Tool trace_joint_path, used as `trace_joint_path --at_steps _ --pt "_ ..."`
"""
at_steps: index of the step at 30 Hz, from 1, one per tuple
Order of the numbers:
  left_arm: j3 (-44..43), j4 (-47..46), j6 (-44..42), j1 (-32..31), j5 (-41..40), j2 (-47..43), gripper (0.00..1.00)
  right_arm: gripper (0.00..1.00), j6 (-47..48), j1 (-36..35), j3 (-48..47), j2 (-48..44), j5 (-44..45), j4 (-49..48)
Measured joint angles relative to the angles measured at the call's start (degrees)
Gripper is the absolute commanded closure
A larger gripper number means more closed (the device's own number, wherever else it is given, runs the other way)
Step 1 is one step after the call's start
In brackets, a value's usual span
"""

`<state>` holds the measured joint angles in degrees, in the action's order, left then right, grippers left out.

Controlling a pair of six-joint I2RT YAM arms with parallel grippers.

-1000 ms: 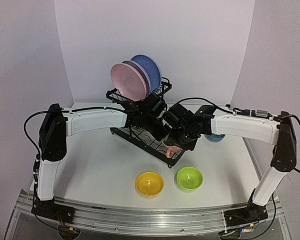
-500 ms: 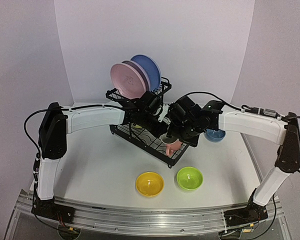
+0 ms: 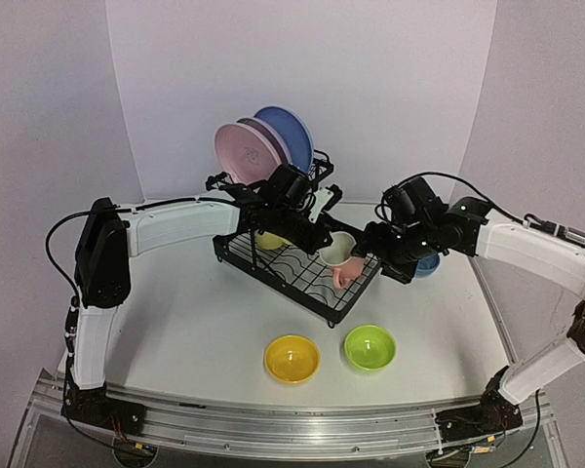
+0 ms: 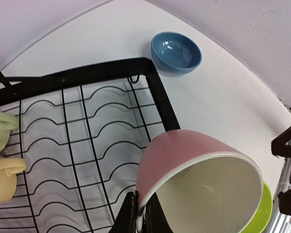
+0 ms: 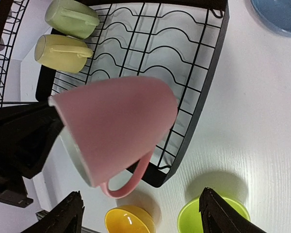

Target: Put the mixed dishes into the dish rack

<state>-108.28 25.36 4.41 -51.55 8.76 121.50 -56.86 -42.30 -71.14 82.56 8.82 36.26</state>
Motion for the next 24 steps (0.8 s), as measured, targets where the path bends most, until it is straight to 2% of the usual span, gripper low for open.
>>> trace_joint_path --at_steps 5,9,12,16,18,24 --pt "-1.5 -3.7 0.2 0.7 1.3 0.5 1.00 0.27 -2.4 5.6 8.3 -5.3 -6.8 -5.1" --pt "-3.3 -5.3 0.7 1.2 1.9 1.4 1.00 0.28 -5.0 9.2 16.6 -9.5 -11.9 -14.2" --pt "-4.8 -6.3 1.7 1.6 2.3 2.1 1.00 0.28 -7.8 11.4 23.2 -11.3 -16.4 -24.3" --pt "-6.0 -7.5 3.4 2.1 3.3 2.8 1.00 0.27 -13.3 13.3 30.9 -9.1 -21.1 -42.1" --pt "-6.4 -7.6 4.9 2.3 3.5 3.2 1.00 0.28 -16.0 13.7 33.7 -6.2 -22.0 -51.3" --pt "-7.4 -7.6 10.3 2.6 4.4 4.6 1.00 0.32 -21.6 13.7 39.3 -1.7 -22.3 -70.8"
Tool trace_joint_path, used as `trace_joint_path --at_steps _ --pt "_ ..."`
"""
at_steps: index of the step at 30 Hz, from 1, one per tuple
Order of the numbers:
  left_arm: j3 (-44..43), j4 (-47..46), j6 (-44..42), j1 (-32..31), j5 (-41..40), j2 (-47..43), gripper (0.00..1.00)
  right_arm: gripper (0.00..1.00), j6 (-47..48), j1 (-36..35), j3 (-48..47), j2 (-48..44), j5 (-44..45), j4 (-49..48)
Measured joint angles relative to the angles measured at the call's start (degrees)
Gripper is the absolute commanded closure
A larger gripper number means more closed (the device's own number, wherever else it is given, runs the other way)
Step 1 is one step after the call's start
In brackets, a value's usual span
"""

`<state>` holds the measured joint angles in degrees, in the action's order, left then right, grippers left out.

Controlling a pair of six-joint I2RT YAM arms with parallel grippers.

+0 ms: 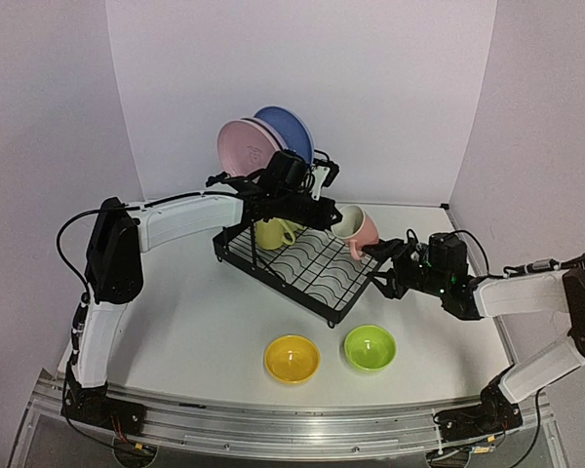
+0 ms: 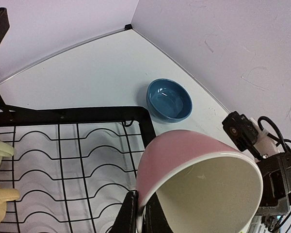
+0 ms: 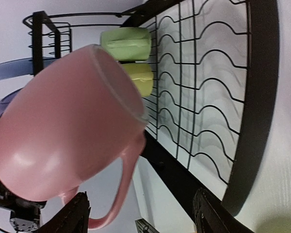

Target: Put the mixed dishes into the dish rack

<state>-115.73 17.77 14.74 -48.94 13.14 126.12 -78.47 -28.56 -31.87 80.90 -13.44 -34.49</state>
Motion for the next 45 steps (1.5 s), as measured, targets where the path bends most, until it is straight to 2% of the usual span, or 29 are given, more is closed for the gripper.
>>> trace_joint_path --at_steps 3,11,18,29,39,45 --pt "-1.6 0.2 2.5 0.0 0.5 1.0 1.00 0.32 -2.0 0.0 2.6 0.0 0.8 -7.5" --pt "-3.5 0.2 4.8 0.2 1.9 1.6 1.00 0.33 -5.7 0.0 3.2 1.5 1.7 -15.9" --pt "-4.6 0.2 4.7 0.7 2.4 1.7 1.00 0.41 -7.9 0.0 1.3 3.4 1.9 -19.1" --pt "-5.4 -0.1 4.0 0.9 3.1 1.7 1.00 0.46 -9.6 -0.7 0.8 3.4 3.2 -21.7" --pt "-5.4 -4.3 3.7 1.2 4.4 1.7 1.00 0.65 -10.8 -2.2 -0.3 3.4 6.0 -23.4" --pt "-5.4 -6.7 4.0 1.4 5.4 1.3 1.00 0.87 -10.9 -2.4 -0.6 3.4 7.4 -24.5"
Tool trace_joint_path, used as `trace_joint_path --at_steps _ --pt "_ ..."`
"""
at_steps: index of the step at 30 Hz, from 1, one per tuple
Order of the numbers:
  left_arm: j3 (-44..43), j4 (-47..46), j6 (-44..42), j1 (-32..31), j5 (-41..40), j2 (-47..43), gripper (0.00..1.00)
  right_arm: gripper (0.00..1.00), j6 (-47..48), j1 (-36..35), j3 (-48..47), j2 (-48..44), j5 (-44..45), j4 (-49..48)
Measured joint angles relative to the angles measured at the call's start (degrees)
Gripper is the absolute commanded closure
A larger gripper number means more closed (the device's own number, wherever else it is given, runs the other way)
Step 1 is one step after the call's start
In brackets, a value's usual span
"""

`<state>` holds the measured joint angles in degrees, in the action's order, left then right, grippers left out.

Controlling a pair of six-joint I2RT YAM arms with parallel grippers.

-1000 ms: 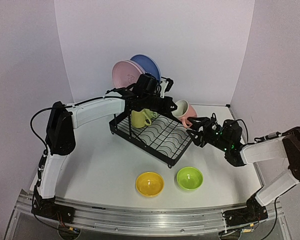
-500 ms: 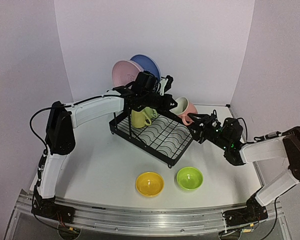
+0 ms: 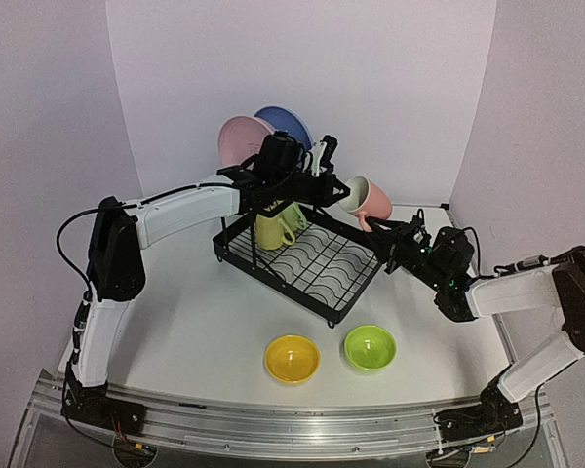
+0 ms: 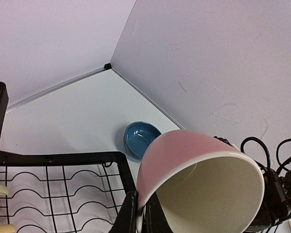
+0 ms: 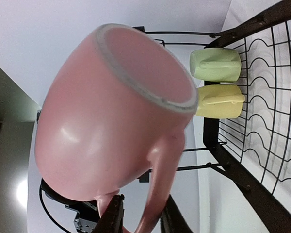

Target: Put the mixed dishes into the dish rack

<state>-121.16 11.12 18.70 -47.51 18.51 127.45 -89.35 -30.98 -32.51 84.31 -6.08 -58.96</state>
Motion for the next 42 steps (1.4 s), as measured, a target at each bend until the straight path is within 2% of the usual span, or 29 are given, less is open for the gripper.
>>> trace_joint_path --at_steps 2,4,19,38,42 --pt "0.0 -0.8 -0.4 0.1 0.5 -0.3 1.00 0.96 -0.9 0.0 -0.1 0.0 0.6 -0.3" --pt "0.1 -1.5 -1.3 0.3 1.6 -0.5 1.00 1.00 -2.3 0.2 -0.3 0.0 1.7 -0.6" --pt "2.7 -5.5 -2.8 0.5 3.8 -2.6 1.00 1.00 -1.7 -0.2 -0.4 -2.3 3.1 -0.5" --pt "1.4 -6.3 5.5 1.3 4.5 -3.0 1.00 0.74 5.5 0.3 -5.6 -2.9 0.4 -0.1" --pt "1.3 -6.9 5.8 1.3 4.9 -3.0 1.00 0.75 6.4 0.0 -6.4 -2.9 -0.8 -0.1"
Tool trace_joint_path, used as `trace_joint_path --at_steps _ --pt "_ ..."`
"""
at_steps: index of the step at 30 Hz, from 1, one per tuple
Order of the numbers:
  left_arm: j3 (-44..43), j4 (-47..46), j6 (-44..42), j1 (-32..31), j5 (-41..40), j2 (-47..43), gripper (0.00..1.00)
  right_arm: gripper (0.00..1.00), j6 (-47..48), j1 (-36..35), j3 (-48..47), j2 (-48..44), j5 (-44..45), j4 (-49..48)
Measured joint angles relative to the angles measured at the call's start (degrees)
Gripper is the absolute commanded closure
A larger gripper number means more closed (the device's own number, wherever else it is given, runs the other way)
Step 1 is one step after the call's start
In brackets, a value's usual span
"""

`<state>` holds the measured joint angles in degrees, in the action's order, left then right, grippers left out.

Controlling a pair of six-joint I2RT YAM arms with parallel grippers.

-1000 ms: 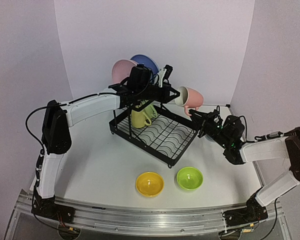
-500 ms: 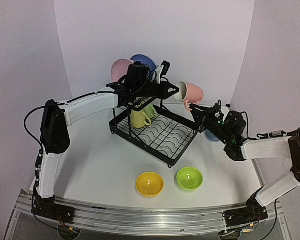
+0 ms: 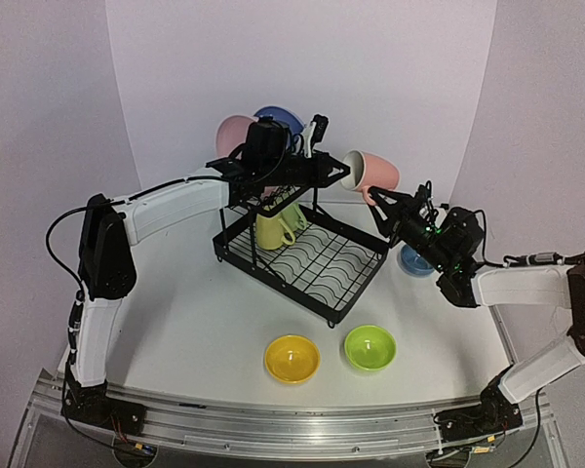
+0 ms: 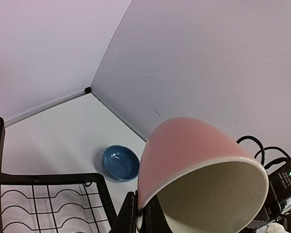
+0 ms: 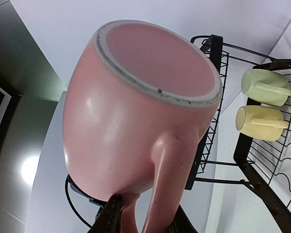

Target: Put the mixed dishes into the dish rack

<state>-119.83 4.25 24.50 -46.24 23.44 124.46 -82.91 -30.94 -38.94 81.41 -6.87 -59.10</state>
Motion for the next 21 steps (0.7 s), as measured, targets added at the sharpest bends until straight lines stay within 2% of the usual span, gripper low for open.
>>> trace_joint_path --at_steps 2,4,17,21 --pt "0.0 -0.4 -0.1 0.0 0.0 0.0 1.00 0.84 0.2 0.0 -0.3 0.0 -0.2 0.0" --pt "0.0 -0.9 -0.4 0.0 0.1 -0.1 1.00 0.99 -0.2 0.0 -0.6 0.0 -0.2 0.1" --pt "0.3 -3.0 -3.5 0.2 1.1 -0.9 1.00 1.00 -2.5 0.1 -1.2 0.0 0.2 -1.6" --pt "0.3 -3.1 -4.0 0.2 1.1 -0.9 0.92 1.00 -2.5 0.0 -1.2 -0.2 0.3 -1.0"
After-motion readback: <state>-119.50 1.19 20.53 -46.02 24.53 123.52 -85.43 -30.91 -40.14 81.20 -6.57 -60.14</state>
